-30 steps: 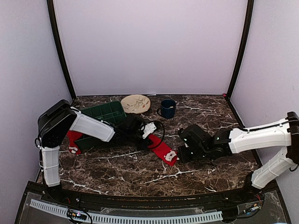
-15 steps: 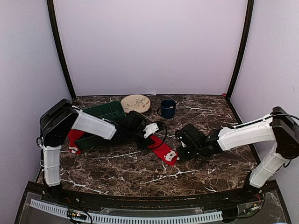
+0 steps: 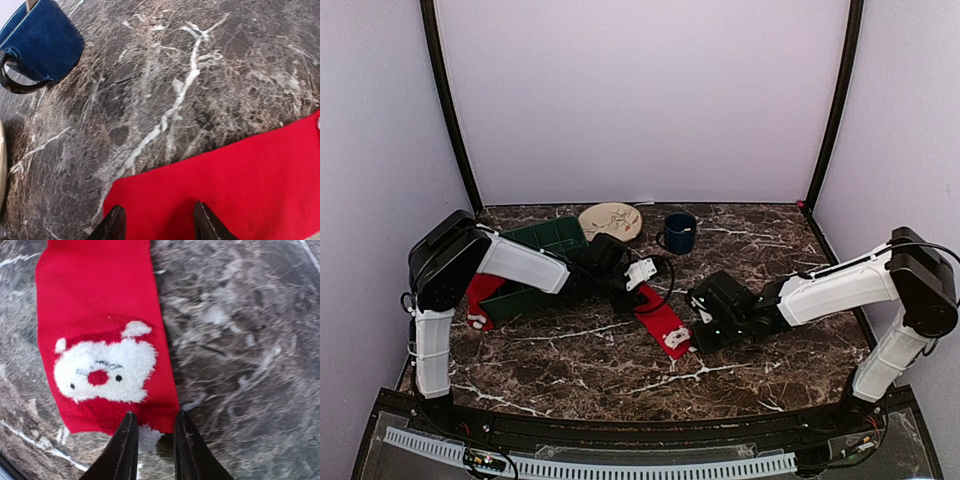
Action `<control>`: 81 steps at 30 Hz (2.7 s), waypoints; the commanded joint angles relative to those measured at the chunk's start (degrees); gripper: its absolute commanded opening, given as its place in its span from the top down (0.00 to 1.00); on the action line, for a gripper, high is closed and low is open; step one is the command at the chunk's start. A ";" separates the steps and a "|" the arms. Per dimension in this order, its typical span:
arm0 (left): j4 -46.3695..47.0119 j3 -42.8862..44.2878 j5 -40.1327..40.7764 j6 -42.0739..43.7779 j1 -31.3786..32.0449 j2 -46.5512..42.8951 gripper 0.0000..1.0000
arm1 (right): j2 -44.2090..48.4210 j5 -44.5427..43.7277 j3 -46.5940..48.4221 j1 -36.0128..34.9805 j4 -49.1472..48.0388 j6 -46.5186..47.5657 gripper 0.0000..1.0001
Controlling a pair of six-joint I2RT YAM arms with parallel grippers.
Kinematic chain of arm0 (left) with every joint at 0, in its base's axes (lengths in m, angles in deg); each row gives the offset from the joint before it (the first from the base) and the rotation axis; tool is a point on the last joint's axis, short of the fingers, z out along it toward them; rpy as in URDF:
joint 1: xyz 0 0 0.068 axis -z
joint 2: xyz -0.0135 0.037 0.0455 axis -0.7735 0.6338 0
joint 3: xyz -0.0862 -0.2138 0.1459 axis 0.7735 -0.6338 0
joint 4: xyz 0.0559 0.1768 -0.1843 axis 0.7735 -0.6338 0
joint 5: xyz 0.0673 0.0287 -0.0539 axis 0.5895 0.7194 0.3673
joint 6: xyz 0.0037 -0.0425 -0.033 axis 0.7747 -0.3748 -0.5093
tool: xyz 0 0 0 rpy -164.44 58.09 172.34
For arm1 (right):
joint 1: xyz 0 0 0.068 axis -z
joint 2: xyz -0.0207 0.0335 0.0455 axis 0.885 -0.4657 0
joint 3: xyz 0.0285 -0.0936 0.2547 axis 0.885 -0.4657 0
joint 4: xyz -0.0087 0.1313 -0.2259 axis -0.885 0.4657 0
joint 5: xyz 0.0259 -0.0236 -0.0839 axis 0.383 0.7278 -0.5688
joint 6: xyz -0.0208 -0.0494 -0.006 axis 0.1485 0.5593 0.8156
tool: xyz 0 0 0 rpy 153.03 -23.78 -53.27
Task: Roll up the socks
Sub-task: Rotate the sock at the center of the board, then roll the sock at the center of the board.
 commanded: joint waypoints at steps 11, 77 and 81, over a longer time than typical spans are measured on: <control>3.67 -1.06 5.93 -9.76 -0.47 -6.68 0.44 | -3.05 6.80 3.57 -8.69 -2.90 -7.41 0.75; -9.00 -29.74 11.91 -40.97 11.30 -35.09 0.42 | -11.00 -10.60 13.63 -17.32 3.34 36.70 0.37; -9.18 -29.83 11.98 -41.09 11.30 -35.45 0.42 | -12.03 -11.44 13.70 -17.16 2.80 38.01 0.37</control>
